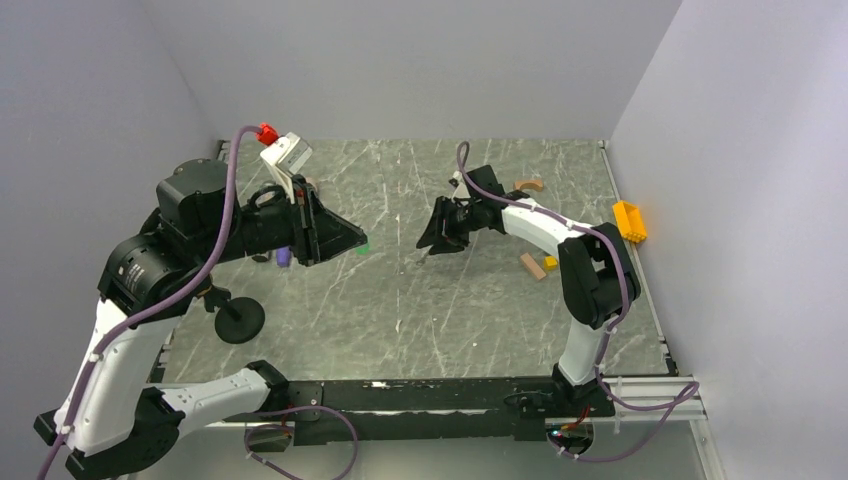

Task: Remove the keys from the keyring

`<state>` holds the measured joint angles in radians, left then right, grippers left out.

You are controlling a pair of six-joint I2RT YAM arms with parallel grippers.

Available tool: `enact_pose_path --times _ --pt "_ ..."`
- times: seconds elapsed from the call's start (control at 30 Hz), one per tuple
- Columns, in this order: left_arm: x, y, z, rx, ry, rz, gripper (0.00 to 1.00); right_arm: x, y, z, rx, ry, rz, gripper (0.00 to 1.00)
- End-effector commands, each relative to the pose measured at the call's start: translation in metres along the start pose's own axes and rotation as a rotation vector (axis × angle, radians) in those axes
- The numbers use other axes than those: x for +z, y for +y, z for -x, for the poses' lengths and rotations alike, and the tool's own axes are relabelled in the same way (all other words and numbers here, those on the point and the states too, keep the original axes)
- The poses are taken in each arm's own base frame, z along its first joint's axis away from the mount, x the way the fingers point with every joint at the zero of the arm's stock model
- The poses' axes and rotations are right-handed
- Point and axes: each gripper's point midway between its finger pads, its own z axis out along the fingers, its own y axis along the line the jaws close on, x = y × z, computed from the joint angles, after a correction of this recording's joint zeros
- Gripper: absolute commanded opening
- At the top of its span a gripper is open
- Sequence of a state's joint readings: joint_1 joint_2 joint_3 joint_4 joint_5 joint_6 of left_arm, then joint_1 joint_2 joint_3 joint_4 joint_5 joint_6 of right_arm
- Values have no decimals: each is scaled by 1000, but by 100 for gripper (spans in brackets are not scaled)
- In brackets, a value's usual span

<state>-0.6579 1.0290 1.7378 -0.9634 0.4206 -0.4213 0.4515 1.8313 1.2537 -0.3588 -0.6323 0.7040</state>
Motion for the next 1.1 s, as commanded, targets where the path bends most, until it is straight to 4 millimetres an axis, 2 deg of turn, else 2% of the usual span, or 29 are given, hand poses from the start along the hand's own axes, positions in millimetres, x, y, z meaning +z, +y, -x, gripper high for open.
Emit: enact_pose_path --times 0.0,0.37,0.53,0.67,0.77,0.8,0.87,0.9,1.07 --pt "-4 -2 7 17 -32 4 0 -8 11 3 -36 -16 5 49" --pt "8 9 1 -13 -1 33 0 -42 22 -4 -100 -64 -33 54" --pt "16 15 -4 -31 24 44 0 -68 36 -13 -145 -82 -27 56" --pt "25 23 -10 -43 57 65 0 -97 49 -21 -189 -126 -32 60" --pt "35 31 -15 -54 76 80 0 -116 59 -27 -213 -157 -24 71" --pt "38 33 -16 -54 75 81 0 -122 63 -29 -221 -166 -18 77" --pt "47 38 -19 -59 87 84 0 -134 72 -33 -236 -188 1 82" --pt "51 41 -19 -59 90 90 0 -140 76 -34 -242 -201 7 92" --pt "65 64 -21 -80 95 182 0 -165 88 -42 -275 -254 16 100"
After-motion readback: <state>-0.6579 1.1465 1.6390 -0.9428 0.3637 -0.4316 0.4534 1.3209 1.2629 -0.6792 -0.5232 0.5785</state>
